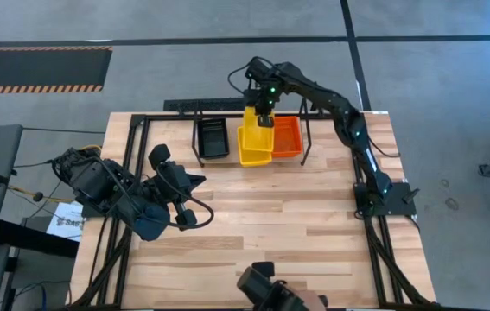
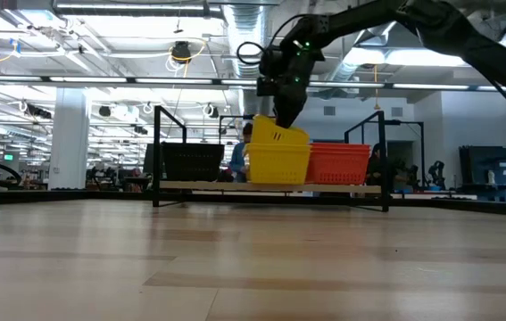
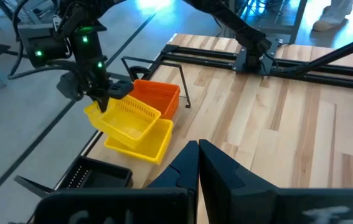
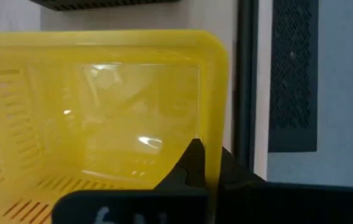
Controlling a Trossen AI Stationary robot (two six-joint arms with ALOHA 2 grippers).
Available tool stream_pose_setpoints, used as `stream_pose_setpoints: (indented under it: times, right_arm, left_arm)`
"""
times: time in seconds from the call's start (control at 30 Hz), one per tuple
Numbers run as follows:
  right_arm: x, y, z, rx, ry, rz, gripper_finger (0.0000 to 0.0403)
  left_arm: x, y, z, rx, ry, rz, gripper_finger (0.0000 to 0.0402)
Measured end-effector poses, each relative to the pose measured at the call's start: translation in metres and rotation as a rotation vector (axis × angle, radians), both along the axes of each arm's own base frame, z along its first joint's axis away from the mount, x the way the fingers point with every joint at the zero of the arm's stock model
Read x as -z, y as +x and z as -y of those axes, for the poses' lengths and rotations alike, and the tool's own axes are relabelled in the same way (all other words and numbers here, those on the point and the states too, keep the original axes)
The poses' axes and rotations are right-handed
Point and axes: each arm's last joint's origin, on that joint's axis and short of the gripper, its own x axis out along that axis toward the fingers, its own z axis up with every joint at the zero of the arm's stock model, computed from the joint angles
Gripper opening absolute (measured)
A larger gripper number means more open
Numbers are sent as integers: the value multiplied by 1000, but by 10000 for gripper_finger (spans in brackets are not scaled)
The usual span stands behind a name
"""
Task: Stack baskets on shelf by color
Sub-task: Stack the yellow bin on top of the other yellow bin on the shelf
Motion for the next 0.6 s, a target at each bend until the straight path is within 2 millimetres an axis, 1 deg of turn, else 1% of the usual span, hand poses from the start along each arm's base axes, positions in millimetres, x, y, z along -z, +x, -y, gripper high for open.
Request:
stream_pose_setpoints:
  times: [0.1, 0.23, 0.33, 0.6]
  right_arm:
    - [0, -3, 3, 9, 1, -1, 1]
    - [0, -2, 0, -5, 24, 0, 1]
    - [1, 1, -8, -41, 61, -2, 1]
    - [2, 17, -35, -170, 106, 16, 1]
  left_arm:
    - [0, 0, 0, -1, -2, 1, 0]
    - [0, 0, 0, -1, -2, 1, 0]
    - [0, 0, 0, -2, -2, 2, 0]
    - [0, 0, 0, -3, -3, 2, 0]
